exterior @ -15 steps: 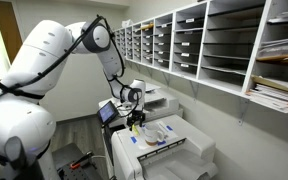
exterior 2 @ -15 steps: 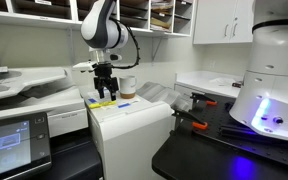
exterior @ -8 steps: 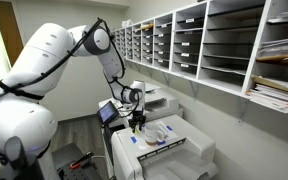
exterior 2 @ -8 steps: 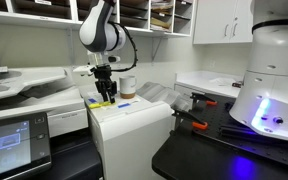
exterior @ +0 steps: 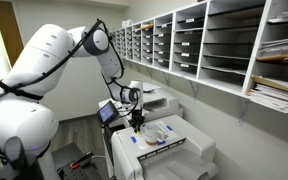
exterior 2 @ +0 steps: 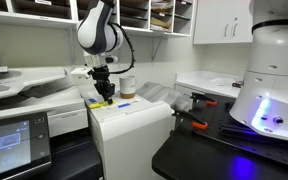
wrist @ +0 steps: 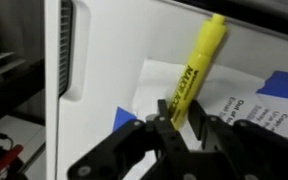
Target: Put the marker in the bowl
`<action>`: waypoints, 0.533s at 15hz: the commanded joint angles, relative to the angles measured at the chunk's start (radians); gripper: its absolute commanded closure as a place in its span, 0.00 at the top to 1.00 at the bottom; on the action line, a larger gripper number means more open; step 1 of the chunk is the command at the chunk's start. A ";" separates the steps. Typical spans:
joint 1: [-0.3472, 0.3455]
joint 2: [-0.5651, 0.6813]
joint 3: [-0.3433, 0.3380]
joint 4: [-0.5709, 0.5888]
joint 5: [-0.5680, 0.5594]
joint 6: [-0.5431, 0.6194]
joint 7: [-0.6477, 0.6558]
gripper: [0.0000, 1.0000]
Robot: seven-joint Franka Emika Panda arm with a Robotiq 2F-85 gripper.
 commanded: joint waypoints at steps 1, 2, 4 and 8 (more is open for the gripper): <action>0.032 -0.012 -0.034 0.012 -0.069 -0.019 0.048 0.00; 0.046 -0.026 -0.048 0.003 -0.095 -0.010 0.060 0.04; 0.067 -0.073 -0.068 -0.019 -0.159 -0.007 0.062 0.05; 0.160 -0.170 -0.151 -0.019 -0.424 -0.105 0.159 0.05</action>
